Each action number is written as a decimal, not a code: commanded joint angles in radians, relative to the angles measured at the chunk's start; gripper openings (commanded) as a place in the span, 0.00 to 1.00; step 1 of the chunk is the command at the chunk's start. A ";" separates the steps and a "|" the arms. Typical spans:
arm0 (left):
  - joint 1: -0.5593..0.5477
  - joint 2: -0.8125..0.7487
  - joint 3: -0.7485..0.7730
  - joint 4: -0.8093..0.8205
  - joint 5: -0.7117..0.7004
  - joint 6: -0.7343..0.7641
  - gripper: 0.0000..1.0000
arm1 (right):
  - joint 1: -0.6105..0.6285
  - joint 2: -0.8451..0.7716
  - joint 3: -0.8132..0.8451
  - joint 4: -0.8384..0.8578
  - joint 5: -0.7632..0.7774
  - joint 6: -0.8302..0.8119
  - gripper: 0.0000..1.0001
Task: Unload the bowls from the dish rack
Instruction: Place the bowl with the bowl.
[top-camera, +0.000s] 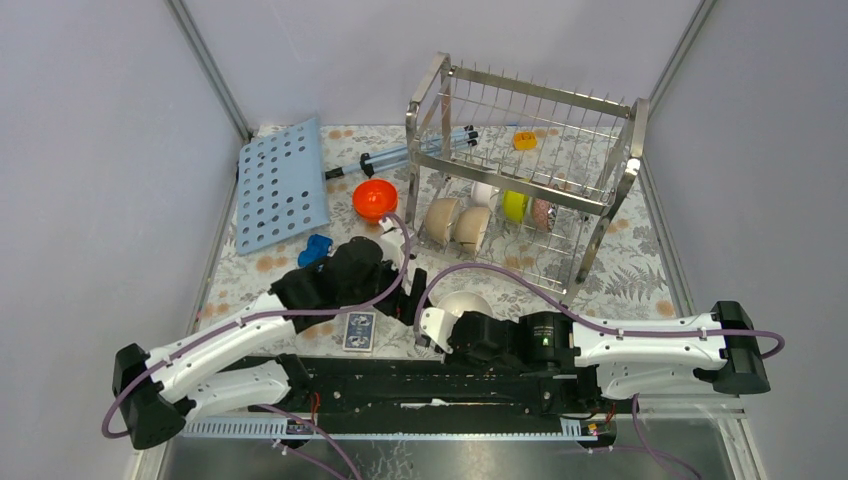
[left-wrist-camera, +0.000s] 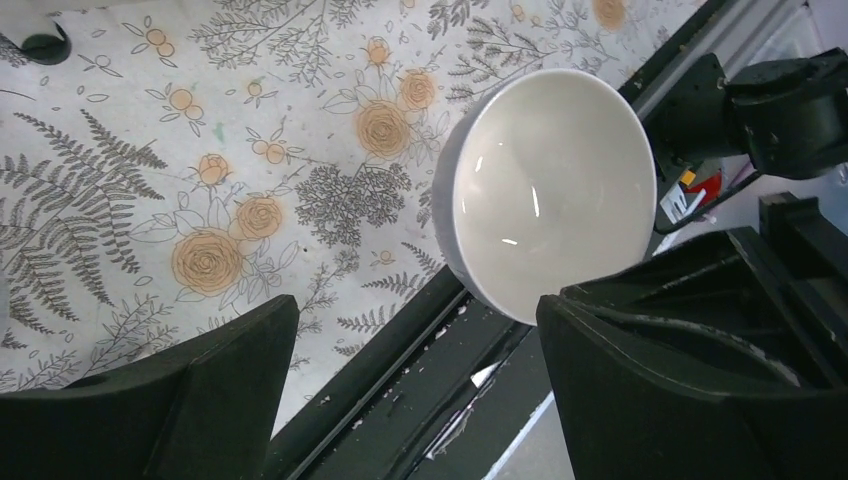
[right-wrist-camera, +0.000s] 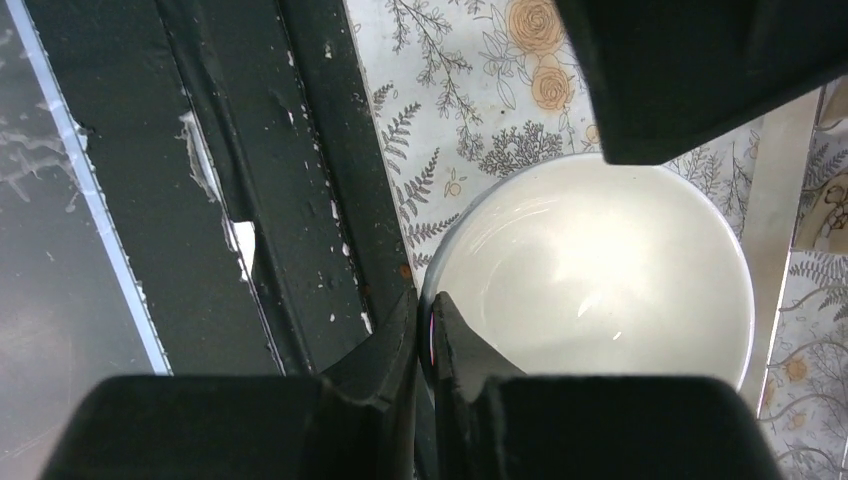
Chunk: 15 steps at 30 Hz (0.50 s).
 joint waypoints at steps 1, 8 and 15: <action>-0.015 0.042 0.077 0.011 -0.031 0.019 0.92 | 0.017 -0.023 0.041 0.008 0.051 -0.037 0.00; -0.059 0.143 0.119 0.010 -0.045 0.043 0.85 | 0.031 -0.015 0.039 0.020 0.044 -0.050 0.00; -0.075 0.242 0.171 0.000 -0.041 0.075 0.68 | 0.054 -0.014 0.050 0.017 0.037 -0.060 0.00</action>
